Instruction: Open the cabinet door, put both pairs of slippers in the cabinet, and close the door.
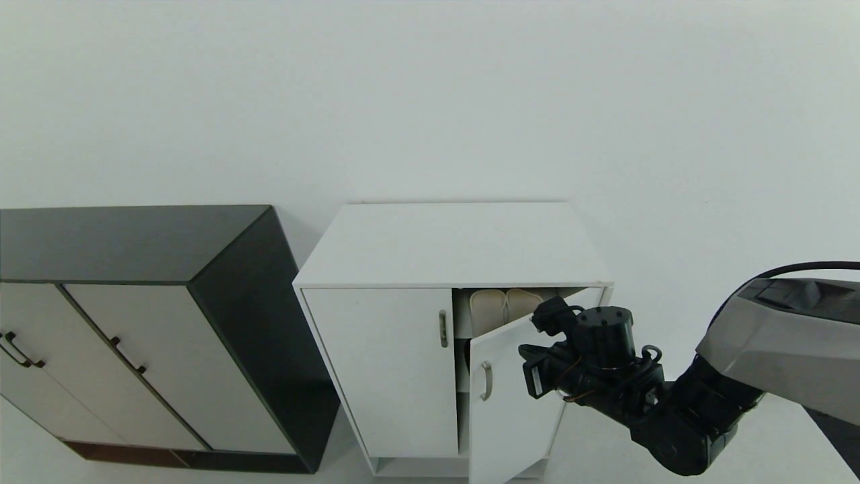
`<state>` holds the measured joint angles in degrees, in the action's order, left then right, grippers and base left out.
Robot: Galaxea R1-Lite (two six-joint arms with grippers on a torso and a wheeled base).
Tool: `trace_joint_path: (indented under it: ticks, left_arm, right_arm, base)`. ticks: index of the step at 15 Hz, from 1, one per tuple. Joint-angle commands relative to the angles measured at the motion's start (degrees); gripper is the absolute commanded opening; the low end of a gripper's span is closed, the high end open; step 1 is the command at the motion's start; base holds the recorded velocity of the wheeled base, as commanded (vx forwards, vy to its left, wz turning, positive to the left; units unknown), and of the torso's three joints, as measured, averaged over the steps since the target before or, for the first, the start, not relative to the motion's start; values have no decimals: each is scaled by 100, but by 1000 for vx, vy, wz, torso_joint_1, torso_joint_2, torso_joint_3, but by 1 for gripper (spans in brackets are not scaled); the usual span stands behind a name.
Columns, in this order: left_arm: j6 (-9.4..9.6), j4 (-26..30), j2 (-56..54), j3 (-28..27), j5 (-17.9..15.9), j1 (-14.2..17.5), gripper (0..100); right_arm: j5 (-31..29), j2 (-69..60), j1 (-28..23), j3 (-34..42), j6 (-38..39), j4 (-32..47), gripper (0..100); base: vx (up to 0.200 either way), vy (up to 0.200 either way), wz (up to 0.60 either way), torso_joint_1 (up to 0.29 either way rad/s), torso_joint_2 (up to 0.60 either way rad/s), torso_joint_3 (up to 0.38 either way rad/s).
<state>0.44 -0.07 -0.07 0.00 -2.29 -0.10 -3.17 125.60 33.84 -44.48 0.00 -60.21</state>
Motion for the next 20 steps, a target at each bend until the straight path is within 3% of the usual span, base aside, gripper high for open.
trace_joint_path:
  ticks: [1,20]
  left_arm:
    - [0,-1,7,0,1,1,0]
    - [9,-1,7,0,1,1,0]
  right_arm:
    - [1,254,-71,-157,0,0,0]
    - [-17,1379,-361,-1396,18,-35,0]
  base:
    - [0,0,0,0,0,0]
    - [0,0,0,0,0,0]
